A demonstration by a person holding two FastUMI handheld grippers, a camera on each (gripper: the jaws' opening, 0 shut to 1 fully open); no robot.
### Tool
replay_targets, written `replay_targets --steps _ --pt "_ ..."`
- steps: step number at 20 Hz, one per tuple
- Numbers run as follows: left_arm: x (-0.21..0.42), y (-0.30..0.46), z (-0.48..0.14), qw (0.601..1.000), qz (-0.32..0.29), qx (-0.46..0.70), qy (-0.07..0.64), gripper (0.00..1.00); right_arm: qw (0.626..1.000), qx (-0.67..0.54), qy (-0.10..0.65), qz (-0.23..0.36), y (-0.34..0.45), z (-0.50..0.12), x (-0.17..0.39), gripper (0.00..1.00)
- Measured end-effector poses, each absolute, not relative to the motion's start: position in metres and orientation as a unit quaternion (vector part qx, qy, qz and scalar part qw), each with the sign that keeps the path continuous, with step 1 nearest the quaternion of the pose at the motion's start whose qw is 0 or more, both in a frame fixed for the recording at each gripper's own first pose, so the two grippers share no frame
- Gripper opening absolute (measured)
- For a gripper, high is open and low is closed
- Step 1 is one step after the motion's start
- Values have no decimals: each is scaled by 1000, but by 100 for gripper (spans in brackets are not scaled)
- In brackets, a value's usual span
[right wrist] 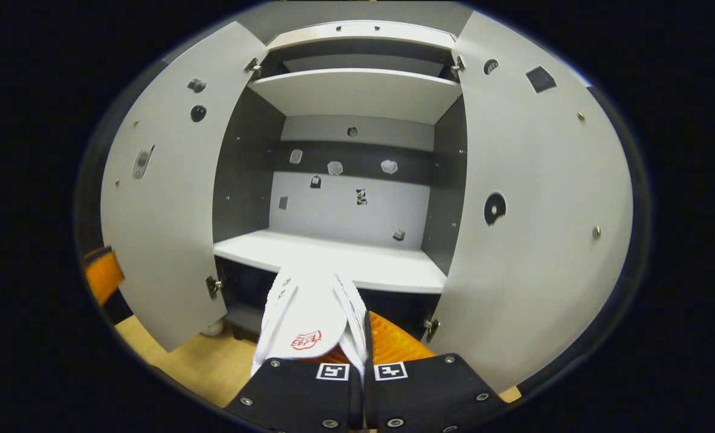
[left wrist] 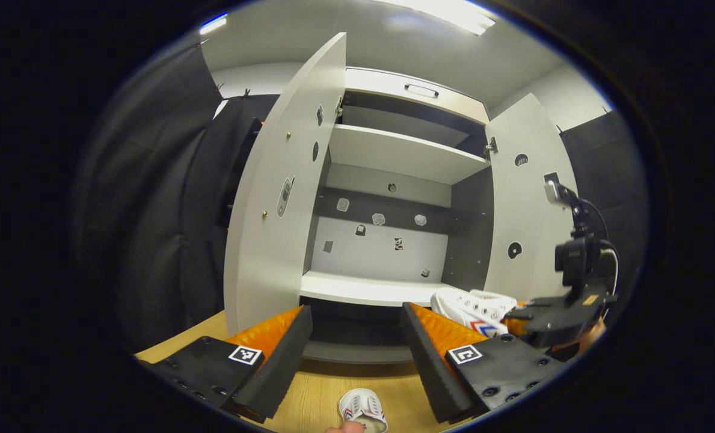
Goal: Grab one shoe with the right hand and put it into the shoe cabinet, grab the other shoe with the left hand and put it into the shoe cabinet; then close the right door with the right hand and the left door with the left hand.
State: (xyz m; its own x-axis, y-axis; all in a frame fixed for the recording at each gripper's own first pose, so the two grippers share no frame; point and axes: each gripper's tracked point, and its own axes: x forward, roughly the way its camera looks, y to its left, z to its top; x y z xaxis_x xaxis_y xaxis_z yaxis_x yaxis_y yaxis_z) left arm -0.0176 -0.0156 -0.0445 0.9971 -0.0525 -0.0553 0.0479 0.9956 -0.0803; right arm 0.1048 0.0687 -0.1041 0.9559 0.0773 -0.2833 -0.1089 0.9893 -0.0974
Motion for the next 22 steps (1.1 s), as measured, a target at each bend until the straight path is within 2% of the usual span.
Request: replay_targets --steps 2,5,8,11,14,19,21,22 --pt "-18 -12 -47 999 -21 -38 30 97 989 -64 125 35 68 -72 150 1" --pt "-19 -3 -48 999 -10 -28 30 97 990 -73 121 16 71 -64 227 1" --pt "-20 2 -53 999 -2 -20 37 97 984 -65 163 -16 70 -95 295 1" --pt "-20 3 -53 999 -2 -25 40 96 974 -68 212 -37 72 -126 339 1" --pt "-20 6 -50 999 3 -25 37 96 965 -87 239 -59 69 -152 365 1" --pt "-21 14 -57 999 13 -20 42 96 956 -69 278 -63 71 -176 372 4" --pt "-21 14 -61 998 13 -24 49 96 956 -54 283 -57 74 -176 371 9" --pt "-20 15 -62 998 14 -25 50 97 957 -49 283 -50 78 -175 371 17"
